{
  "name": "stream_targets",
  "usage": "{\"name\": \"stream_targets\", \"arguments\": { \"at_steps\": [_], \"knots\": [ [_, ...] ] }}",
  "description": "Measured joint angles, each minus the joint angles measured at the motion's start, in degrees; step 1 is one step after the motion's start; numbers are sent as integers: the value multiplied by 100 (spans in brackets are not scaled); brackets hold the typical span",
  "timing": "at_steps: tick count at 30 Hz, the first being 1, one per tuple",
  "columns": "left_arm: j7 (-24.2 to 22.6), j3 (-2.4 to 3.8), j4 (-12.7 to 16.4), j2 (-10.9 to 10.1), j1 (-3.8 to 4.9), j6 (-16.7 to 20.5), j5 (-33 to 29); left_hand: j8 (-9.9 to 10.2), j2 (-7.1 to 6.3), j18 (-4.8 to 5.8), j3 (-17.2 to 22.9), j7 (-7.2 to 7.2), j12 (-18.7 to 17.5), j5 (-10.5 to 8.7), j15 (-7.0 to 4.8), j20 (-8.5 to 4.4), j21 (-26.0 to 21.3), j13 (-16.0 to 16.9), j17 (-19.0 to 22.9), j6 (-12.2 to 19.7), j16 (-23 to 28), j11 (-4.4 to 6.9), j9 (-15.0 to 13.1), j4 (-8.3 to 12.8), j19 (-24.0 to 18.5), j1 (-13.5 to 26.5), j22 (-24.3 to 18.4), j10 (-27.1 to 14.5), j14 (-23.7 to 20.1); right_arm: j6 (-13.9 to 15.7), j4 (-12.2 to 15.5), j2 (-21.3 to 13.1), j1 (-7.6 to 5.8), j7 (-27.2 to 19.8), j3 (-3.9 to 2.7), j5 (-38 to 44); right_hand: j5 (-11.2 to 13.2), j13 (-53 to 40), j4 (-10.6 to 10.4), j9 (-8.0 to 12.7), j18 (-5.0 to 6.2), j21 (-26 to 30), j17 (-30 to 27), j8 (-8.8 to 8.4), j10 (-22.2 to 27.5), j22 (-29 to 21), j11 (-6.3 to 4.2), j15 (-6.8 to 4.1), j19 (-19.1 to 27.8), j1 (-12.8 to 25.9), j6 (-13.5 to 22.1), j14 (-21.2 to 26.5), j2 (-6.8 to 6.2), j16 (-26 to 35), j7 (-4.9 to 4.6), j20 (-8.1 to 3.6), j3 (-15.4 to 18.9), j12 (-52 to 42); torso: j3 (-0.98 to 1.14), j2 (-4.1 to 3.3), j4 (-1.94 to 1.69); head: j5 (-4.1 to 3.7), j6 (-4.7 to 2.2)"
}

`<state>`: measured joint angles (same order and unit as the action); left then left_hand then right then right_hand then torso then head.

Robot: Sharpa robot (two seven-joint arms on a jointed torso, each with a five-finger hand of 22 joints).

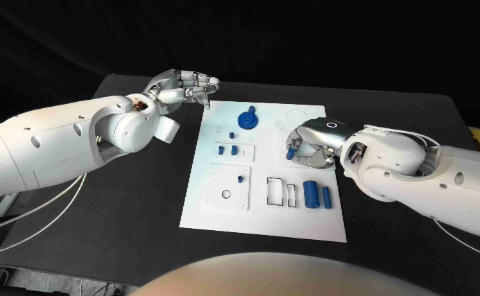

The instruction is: Assemble the parts on the task board

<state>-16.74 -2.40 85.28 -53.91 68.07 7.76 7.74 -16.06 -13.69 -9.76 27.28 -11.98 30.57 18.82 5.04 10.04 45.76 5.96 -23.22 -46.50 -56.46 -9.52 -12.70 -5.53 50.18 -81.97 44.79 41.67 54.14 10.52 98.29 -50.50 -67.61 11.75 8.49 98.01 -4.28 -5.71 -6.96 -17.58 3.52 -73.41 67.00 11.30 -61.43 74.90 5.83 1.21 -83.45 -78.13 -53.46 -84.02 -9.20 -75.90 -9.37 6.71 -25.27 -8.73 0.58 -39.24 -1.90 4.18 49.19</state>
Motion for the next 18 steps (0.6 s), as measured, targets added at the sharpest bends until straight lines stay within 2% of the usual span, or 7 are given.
{"name": "stream_targets", "arguments": {
  "at_steps": [6, 18],
  "knots": [
    [11, 0, 0, -3, 0, -2, 0, 0, 0, 0, 0, 21, 0, 0, 0, 0, 0, 0, 0, 21, 0, 0, 0, 0, 0, 0, 0, 0, 0, 9, -24, 35, 15, 4, 1, 5, 0, 8, -63, 0, 0, -177, 63, 24, -208, 3, -42, 0, -19, 0, -95, 0, 0, -68, 32, -19, -235, -67, 3, -2, 2, 5, -2],
    [30, 0, -3, -6, 0, -11, 0, 0, 0, 0, 0, 21, 21, 0, 0, 0, 0, 1, -1, 21, 0, 0, -1, 0, 0, 0, -5, 0, 0, 93, -27, 49, 25, 0, 2, -33, 19, 11, -85, 13, 0, -230, 91, 23, -277, 4, -50, -41, -25, 24, -134, -1, -24, -88, 29, -25, -289, -89, 0, 0, 4, 9, 13]
  ]
}}
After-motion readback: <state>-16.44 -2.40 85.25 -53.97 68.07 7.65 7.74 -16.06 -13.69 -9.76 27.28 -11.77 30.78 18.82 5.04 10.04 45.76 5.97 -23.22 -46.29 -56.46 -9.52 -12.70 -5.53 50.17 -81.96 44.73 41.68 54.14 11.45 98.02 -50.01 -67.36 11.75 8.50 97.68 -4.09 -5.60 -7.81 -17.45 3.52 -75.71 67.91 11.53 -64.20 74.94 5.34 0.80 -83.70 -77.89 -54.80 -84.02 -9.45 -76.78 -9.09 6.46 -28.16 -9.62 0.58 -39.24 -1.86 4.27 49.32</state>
